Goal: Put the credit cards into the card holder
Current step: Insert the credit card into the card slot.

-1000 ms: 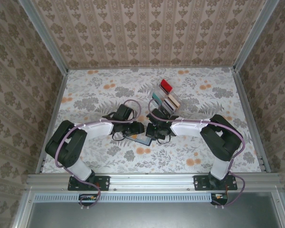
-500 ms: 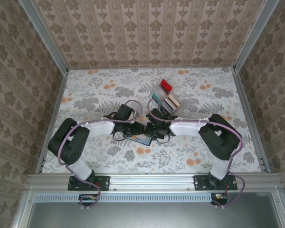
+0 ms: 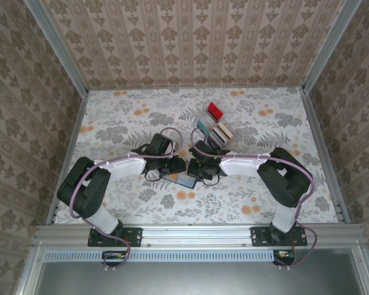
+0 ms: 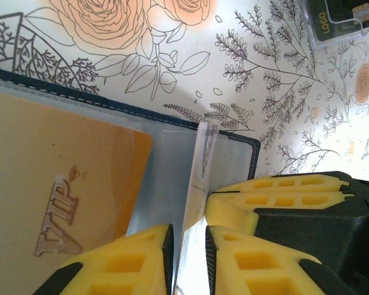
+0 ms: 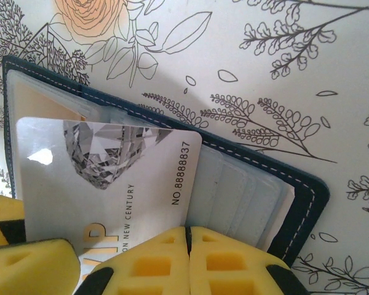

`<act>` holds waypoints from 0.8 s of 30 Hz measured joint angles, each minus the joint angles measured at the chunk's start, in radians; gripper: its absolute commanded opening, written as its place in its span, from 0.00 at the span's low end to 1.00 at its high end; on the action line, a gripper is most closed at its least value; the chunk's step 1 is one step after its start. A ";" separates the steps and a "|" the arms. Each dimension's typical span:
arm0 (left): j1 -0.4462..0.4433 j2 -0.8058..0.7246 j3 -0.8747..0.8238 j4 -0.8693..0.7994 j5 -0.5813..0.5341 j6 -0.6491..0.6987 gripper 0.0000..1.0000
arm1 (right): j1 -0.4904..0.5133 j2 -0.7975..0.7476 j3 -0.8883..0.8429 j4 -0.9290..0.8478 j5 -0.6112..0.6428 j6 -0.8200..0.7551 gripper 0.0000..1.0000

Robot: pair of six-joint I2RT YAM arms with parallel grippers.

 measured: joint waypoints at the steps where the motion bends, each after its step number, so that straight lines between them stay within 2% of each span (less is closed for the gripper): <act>1: 0.000 0.000 0.000 -0.001 0.001 0.001 0.18 | 0.000 0.000 0.000 0.000 0.000 0.000 0.07; 6: 0.001 0.000 0.000 -0.003 0.003 0.002 0.05 | 0.000 0.000 0.002 -0.003 0.002 0.000 0.08; 11: 0.008 -0.032 -0.013 0.005 -0.002 0.000 0.00 | 0.002 -0.002 0.005 -0.014 0.012 -0.008 0.08; 17: 0.043 -0.143 -0.061 0.013 -0.032 -0.018 0.00 | 0.002 -0.026 0.003 -0.085 0.046 -0.081 0.09; 22: 0.053 -0.167 -0.094 0.057 -0.031 -0.034 0.00 | -0.002 -0.049 -0.001 -0.147 0.056 -0.229 0.09; 24: 0.049 -0.167 -0.115 0.080 -0.024 -0.042 0.00 | -0.008 -0.063 -0.009 -0.170 0.058 -0.291 0.12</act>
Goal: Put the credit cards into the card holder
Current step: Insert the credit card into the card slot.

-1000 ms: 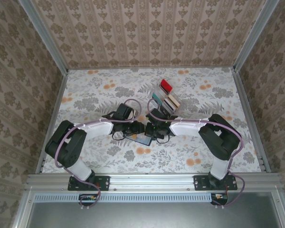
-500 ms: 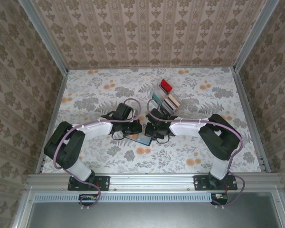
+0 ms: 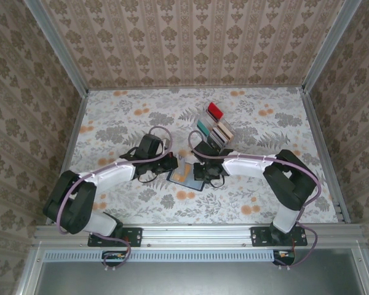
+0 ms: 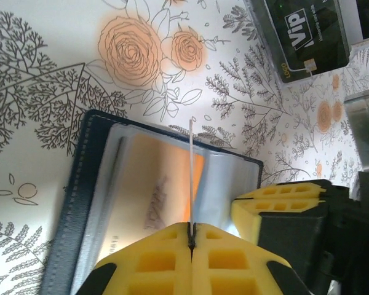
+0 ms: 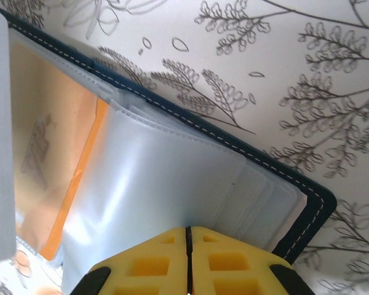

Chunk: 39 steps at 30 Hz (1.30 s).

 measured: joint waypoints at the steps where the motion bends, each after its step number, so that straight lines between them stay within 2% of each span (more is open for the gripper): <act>1: -0.003 0.000 -0.010 0.008 0.002 -0.004 0.00 | -0.005 -0.008 -0.002 -0.017 0.004 -0.027 0.15; 6: -0.015 0.000 -0.034 0.051 0.027 -0.013 0.00 | -0.052 -0.078 -0.013 -0.089 0.014 -0.069 0.21; 14: -0.045 0.005 -0.033 0.120 0.070 -0.013 0.00 | -0.077 -0.112 -0.052 -0.122 0.034 0.078 0.32; 32: -0.077 0.084 -0.035 0.159 0.080 -0.013 0.00 | -0.079 -0.068 -0.070 -0.127 0.044 0.123 0.14; 39: -0.075 0.056 -0.035 0.126 0.048 0.000 0.00 | -0.079 -0.064 -0.063 -0.140 0.051 0.122 0.12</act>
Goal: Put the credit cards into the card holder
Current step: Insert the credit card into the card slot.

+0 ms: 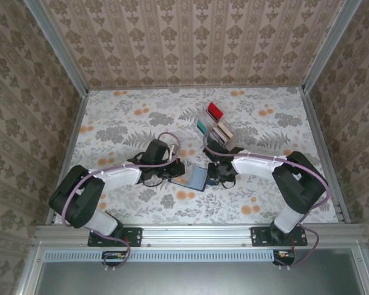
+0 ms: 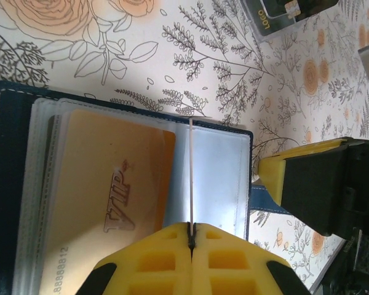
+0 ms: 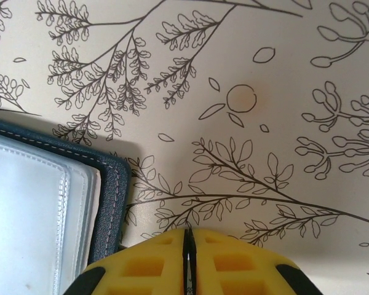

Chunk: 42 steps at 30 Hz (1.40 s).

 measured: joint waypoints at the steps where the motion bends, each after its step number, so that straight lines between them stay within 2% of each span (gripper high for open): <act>1: 0.001 -0.008 0.000 -0.002 -0.002 0.004 0.00 | 0.000 0.001 0.000 -0.001 0.000 0.000 0.12; 8: 0.012 -0.013 0.000 -0.006 0.002 0.021 0.00 | 0.000 0.006 0.007 -0.007 0.000 -0.011 0.13; 21: 0.012 0.082 0.000 0.046 0.050 0.029 0.00 | 0.000 0.010 0.012 -0.009 0.000 -0.015 0.14; 42: -0.002 0.103 0.000 0.062 0.091 0.058 0.03 | 0.002 0.031 0.036 -0.032 -0.001 -0.015 0.12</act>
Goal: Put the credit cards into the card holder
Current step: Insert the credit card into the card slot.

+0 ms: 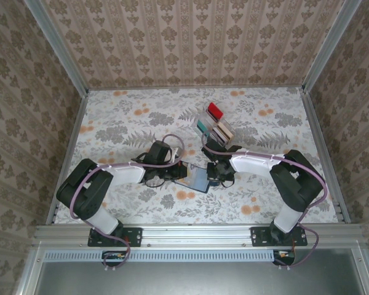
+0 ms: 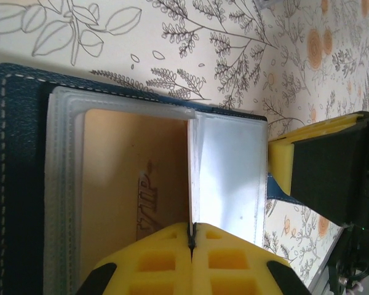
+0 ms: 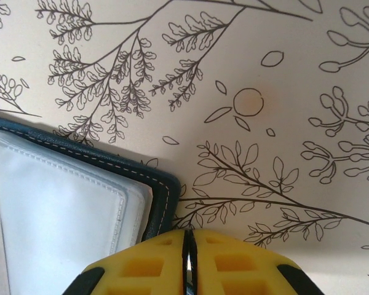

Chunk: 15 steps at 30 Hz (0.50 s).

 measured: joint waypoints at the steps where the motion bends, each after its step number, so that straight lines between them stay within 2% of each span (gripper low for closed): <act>1: 0.000 0.005 0.000 -0.001 0.007 0.005 0.03 | 0.000 0.001 0.001 -0.002 0.000 0.000 0.12; 10: -0.003 0.027 0.006 0.004 0.018 0.016 0.09 | 0.000 0.003 0.004 -0.003 0.000 0.001 0.12; 15: -0.011 0.027 0.006 0.008 0.003 0.005 0.07 | 0.000 0.005 0.005 -0.003 -0.003 0.001 0.12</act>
